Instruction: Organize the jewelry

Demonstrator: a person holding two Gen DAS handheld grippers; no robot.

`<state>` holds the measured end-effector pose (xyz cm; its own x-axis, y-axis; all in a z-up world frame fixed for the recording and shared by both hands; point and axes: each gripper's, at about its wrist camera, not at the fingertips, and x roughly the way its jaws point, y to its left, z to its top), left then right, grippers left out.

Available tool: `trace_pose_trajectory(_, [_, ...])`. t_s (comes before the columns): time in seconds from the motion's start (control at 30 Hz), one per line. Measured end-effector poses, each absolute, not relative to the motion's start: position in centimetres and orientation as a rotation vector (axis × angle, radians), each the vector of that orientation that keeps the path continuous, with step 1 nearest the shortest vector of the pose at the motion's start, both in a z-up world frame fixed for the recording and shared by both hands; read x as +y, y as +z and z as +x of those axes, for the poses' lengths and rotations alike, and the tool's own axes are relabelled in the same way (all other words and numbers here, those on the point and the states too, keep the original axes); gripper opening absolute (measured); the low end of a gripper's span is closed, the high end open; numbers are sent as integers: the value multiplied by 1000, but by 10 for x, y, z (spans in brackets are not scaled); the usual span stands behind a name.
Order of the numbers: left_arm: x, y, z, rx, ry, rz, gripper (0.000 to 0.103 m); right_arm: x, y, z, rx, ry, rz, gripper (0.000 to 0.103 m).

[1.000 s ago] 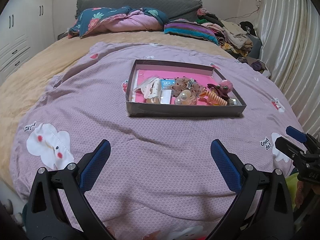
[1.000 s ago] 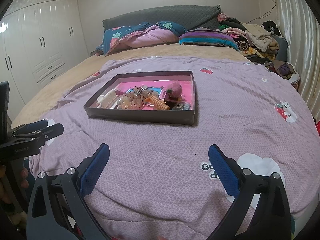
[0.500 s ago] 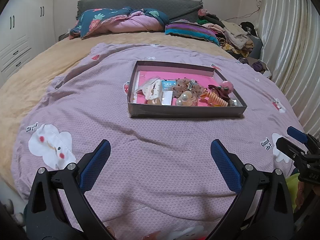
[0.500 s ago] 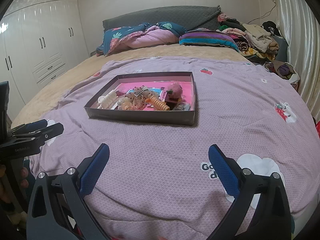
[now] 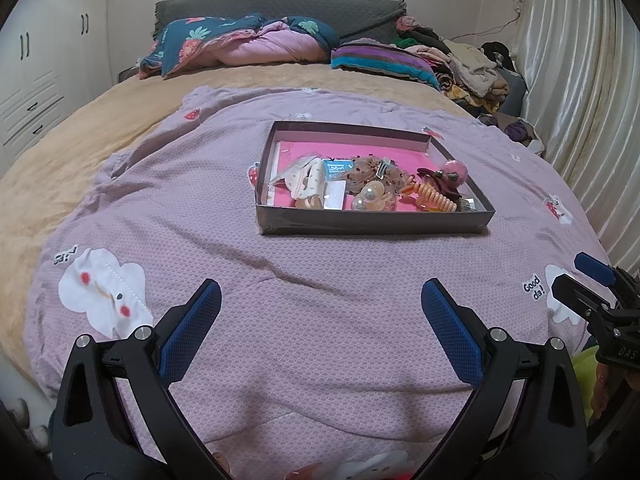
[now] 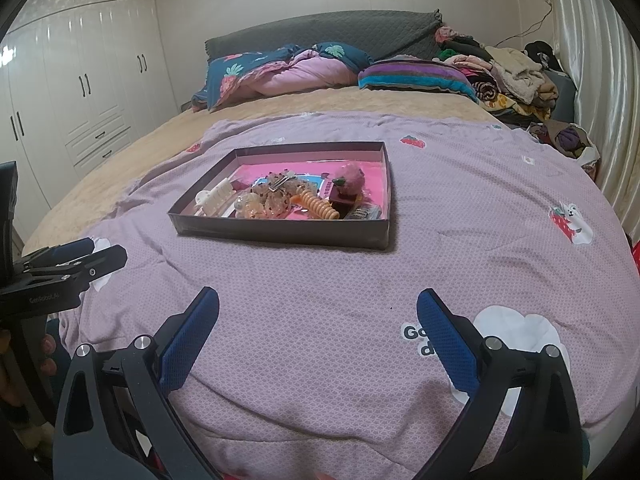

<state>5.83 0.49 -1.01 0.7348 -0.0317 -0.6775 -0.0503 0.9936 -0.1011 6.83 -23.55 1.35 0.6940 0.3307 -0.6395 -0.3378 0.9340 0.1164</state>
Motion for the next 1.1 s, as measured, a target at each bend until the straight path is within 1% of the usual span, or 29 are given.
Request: trace_pose_trajectory(1.1, [5, -10, 59, 750, 14, -113, 94, -235, 14, 70, 702, 366, -21, 99])
